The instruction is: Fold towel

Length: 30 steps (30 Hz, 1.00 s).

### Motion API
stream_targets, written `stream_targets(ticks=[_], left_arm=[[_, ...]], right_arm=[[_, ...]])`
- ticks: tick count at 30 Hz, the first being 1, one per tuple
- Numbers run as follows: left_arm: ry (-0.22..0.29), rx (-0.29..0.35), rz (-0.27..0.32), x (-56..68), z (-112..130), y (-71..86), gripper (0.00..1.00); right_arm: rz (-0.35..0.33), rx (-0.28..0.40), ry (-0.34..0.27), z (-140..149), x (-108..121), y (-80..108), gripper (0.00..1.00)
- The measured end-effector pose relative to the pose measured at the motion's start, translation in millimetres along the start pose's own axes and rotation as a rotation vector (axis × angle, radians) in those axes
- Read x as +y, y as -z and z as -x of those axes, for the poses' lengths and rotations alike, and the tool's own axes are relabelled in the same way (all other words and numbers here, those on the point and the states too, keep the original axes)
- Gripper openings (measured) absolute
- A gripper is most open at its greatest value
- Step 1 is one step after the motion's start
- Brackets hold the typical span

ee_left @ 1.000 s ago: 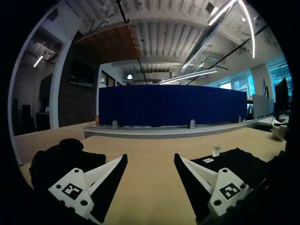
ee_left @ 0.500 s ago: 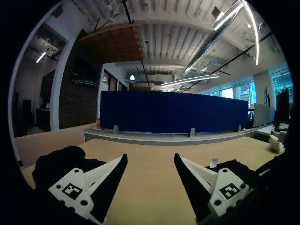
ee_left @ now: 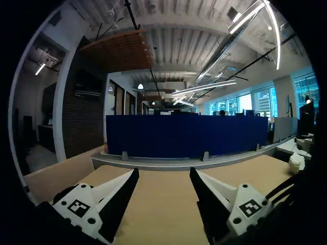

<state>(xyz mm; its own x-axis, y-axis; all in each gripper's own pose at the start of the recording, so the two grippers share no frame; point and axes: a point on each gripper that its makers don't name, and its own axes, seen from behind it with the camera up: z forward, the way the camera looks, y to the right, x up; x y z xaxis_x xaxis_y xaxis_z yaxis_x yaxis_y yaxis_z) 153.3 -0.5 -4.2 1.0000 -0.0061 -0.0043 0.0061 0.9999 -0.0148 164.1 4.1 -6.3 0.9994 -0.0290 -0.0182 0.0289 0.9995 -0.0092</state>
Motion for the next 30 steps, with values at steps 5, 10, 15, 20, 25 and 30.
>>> stream_targets(ticks=[5, 10, 15, 20, 25, 30], left_arm=[[-0.02, -0.009, 0.004, 4.4, -25, 1.3, 0.92], [-0.042, -0.018, 0.014, 10.5, -43, 0.9, 0.92], [-0.057, -0.038, 0.026, 17.4, -51, -1.9, 0.92], [-0.086, -0.068, 0.05, 25.2, -50, -3.4, 0.92], [-0.118, -0.108, 0.077, 29.5, -46, -3.8, 0.92], [-0.131, -0.153, 0.124, 37.0, -39, -2.3, 0.92]], right_arm=[[-0.001, -0.002, -0.002, -23, -1, -0.1, 1.0], [0.002, -0.006, 0.006, -40, 1, -0.4, 1.0], [0.001, -0.017, 0.016, -50, 2, -0.1, 1.0], [-0.024, -0.045, 0.034, -52, -2, 2.2, 1.0], [-0.077, -0.091, 0.064, -50, -14, 4.5, 1.0], [-0.153, -0.14, 0.09, -45, -33, 6.5, 1.0]])
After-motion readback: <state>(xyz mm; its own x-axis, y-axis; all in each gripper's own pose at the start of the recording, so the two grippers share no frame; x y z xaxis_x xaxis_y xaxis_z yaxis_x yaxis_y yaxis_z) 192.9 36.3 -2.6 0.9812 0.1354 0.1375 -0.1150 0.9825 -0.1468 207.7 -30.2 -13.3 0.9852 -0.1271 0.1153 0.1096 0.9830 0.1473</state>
